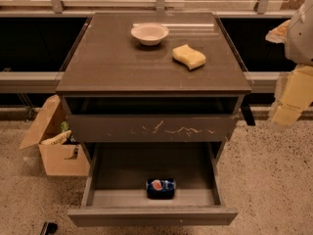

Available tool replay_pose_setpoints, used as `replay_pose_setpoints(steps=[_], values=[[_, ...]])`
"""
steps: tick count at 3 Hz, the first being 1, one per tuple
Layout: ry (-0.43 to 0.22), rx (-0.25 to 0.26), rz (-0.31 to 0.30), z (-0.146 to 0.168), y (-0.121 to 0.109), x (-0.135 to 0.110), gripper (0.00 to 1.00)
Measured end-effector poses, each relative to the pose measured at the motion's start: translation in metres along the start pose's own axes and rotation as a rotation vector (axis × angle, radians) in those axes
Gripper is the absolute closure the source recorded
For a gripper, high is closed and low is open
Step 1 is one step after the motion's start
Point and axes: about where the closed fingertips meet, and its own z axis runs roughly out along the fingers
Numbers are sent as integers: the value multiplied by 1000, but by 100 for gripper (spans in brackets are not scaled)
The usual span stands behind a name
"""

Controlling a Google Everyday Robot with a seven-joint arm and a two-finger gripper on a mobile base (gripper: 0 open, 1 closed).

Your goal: Pick pepsi can from middle drawer and place on counter

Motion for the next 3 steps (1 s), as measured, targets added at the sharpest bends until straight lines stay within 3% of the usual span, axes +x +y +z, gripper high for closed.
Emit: replay_pose_setpoints(steps=[1,3], values=[[0,0,0,0,0,0,0],[-109,-60,2,60,20,1,0]])
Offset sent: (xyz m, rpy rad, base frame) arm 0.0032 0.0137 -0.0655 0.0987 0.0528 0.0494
